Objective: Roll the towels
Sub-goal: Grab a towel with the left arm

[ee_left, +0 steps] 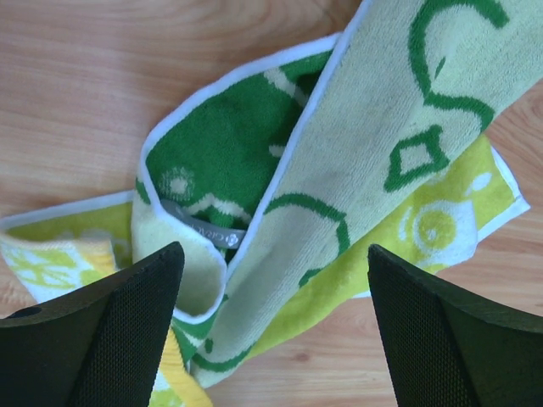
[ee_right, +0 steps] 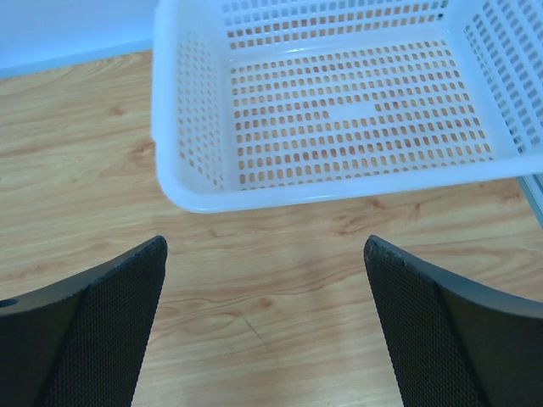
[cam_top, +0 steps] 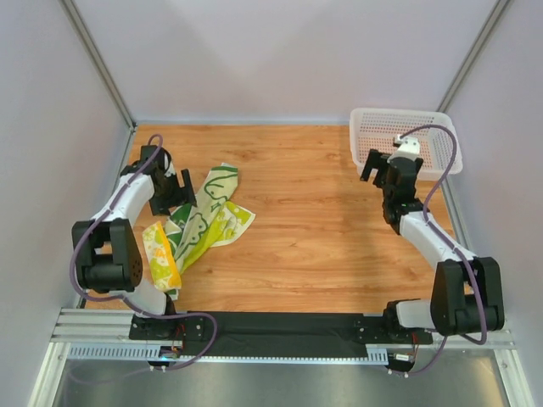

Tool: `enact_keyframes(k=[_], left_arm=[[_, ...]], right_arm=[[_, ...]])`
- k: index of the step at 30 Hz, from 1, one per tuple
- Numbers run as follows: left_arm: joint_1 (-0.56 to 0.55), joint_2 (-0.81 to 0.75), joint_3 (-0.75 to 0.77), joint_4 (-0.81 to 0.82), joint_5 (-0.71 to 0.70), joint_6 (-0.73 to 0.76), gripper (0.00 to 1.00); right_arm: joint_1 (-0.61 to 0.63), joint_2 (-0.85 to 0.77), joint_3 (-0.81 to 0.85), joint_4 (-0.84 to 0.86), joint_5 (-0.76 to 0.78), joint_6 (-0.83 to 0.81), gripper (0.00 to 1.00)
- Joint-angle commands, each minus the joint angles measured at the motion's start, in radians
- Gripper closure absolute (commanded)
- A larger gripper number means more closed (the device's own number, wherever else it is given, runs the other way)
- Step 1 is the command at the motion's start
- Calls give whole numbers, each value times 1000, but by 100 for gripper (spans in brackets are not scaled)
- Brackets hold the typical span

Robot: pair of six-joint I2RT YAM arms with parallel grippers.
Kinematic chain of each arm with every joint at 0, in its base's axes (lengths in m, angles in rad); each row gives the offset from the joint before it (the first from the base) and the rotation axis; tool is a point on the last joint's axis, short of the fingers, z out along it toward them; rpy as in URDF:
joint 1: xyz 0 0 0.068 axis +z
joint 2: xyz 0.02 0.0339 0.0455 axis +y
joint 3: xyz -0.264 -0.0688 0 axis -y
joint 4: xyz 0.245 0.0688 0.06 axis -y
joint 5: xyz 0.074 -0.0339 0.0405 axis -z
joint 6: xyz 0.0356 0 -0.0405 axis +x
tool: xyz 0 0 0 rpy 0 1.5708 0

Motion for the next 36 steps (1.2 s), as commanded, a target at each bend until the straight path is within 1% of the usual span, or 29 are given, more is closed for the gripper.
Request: enact_keyframes(k=[1, 3, 4, 5, 7, 9, 10, 12, 15, 16, 17, 20, 21, 22, 25, 26, 27, 30, 31, 33, 34, 36], left_arm=[[-19, 55, 74, -2, -11, 16, 6], [-34, 98, 104, -2, -16, 16, 5], [-36, 113, 126, -4, -16, 15, 5], [-41, 145, 135, -4, -16, 16, 5], [-41, 179, 176, -17, -36, 12, 6], [-39, 222, 204, -22, -59, 18, 7], [-39, 238, 233, -27, -59, 22, 7], [-39, 281, 265, -34, -53, 27, 7], [-41, 330, 322, -51, -48, 28, 7], [-41, 339, 345, -53, -45, 27, 7], [-41, 356, 353, -50, -36, 27, 7], [-39, 383, 397, -53, -18, 24, 7], [-39, 391, 410, -54, -15, 25, 7], [-39, 400, 437, -63, -15, 28, 7], [-41, 460, 501, -99, -15, 42, 7], [-41, 472, 515, -108, -8, 44, 7], [-42, 482, 526, -110, 2, 45, 7], [-48, 492, 520, -102, 31, 48, 9], [-83, 492, 511, -94, 28, 51, 9], [-116, 497, 503, -84, 31, 64, 12], [-123, 502, 503, -85, 45, 67, 19], [-131, 515, 500, -80, 61, 67, 23]], right_arm=[[123, 26, 78, -203, 61, -31, 0], [175, 42, 116, -230, 104, -41, 0], [215, 54, 140, -294, 103, -31, 0], [234, 81, 201, -331, 98, -24, 0], [293, 106, 254, -415, 81, -21, 0], [343, 124, 292, -434, 74, -37, 0], [390, 128, 302, -443, 65, -42, 0], [450, 143, 332, -453, 23, -44, 0], [499, 199, 412, -541, -77, 1, 0], [510, 218, 438, -561, -98, 15, 0], [519, 236, 460, -580, -154, 25, 0], [559, 331, 542, -633, -219, 30, 0], [574, 357, 571, -676, -233, 21, 0], [583, 412, 620, -699, -236, 16, 0], [610, 505, 716, -796, -238, 9, 0], [616, 520, 730, -810, -276, 9, 0], [629, 539, 743, -833, -281, 2, 0], [653, 575, 777, -844, -287, -4, 0], [657, 583, 786, -848, -291, 1, 0], [665, 618, 823, -859, -316, 5, 0], [663, 634, 837, -865, -325, 12, 0], [665, 687, 903, -890, -366, 35, 0]])
